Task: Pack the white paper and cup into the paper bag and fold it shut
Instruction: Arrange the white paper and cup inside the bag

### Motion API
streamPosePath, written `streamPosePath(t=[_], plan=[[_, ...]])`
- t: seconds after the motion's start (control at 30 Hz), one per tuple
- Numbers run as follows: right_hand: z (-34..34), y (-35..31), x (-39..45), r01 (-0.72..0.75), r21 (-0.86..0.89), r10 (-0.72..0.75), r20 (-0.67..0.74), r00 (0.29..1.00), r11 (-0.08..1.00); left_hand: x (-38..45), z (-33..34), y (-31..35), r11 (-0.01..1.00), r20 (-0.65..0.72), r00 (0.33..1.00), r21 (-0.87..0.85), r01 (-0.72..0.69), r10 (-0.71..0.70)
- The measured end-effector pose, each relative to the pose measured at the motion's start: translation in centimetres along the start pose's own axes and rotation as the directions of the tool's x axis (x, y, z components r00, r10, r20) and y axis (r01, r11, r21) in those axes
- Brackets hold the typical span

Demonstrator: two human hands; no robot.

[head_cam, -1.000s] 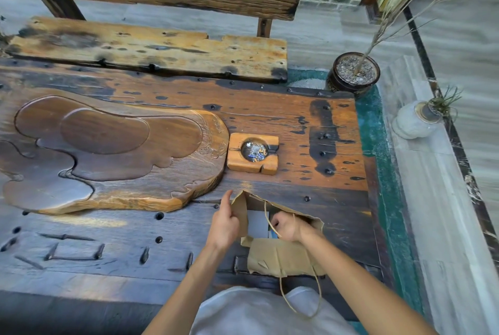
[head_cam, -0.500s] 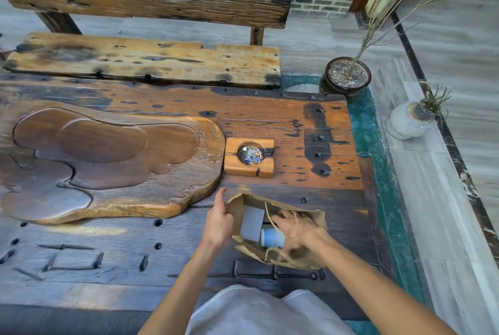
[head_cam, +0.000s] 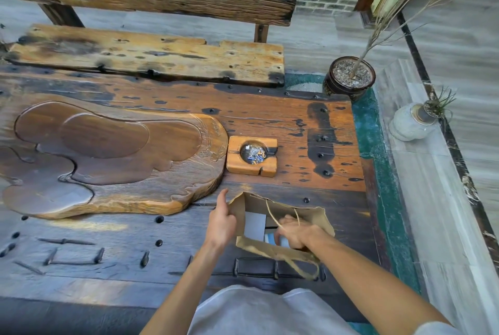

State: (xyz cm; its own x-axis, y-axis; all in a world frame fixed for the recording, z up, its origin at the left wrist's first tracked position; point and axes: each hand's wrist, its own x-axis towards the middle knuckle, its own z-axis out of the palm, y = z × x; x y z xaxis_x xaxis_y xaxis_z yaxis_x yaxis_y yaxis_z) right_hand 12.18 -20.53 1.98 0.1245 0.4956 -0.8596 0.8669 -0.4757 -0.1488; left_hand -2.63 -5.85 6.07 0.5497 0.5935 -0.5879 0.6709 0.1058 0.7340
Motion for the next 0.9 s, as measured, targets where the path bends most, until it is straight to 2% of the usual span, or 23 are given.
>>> streamPosePath(t=[0.43,0.5,0.53,0.63,0.7,0.73,0.8,0.9], plan=[[0.7,-0.7,2.1,-0.013,-0.010,0.013,-0.004,1.000,1.000,-0.3,-0.2,-0.5,1.000,-0.004,1.000,-0.015,-0.004,0.003],[1.0,-0.3,2.3,0.037,-0.102,-0.039,-0.014,0.999,0.994,-0.3,-0.3,-0.5,1.000,-0.011,1.000,-0.015,0.006,-0.006],[1.2,0.0,2.2,0.111,-0.158,-0.120,-0.050,0.992,0.981,-0.3,-0.3,-0.6,1.000,-0.015,1.000,-0.016,0.009,-0.009],[0.8,-0.3,2.3,0.077,-0.055,-0.083,-0.122,0.989,0.995,0.0,-0.1,-1.0,1.000,-0.021,0.999,-0.016,0.025,-0.025],[0.5,-0.7,2.3,0.003,0.113,0.008,-0.097,0.995,0.994,0.0,0.0,-1.2,0.999,-0.024,0.999,-0.012,0.030,-0.031],[0.6,-0.8,2.1,-0.081,0.217,0.092,-0.039,0.995,0.973,0.0,0.1,-1.3,0.999,-0.024,0.999,-0.012,0.031,-0.031],[0.0,-0.8,2.2,-0.147,0.257,0.146,0.022,0.989,0.955,0.0,0.1,-1.3,1.000,-0.024,0.999,-0.017,0.027,-0.027],[0.3,0.0,3.3,-0.187,0.282,0.184,0.038,0.982,0.941,-0.1,0.1,-1.1,0.999,-0.022,0.999,-0.021,0.032,-0.032]])
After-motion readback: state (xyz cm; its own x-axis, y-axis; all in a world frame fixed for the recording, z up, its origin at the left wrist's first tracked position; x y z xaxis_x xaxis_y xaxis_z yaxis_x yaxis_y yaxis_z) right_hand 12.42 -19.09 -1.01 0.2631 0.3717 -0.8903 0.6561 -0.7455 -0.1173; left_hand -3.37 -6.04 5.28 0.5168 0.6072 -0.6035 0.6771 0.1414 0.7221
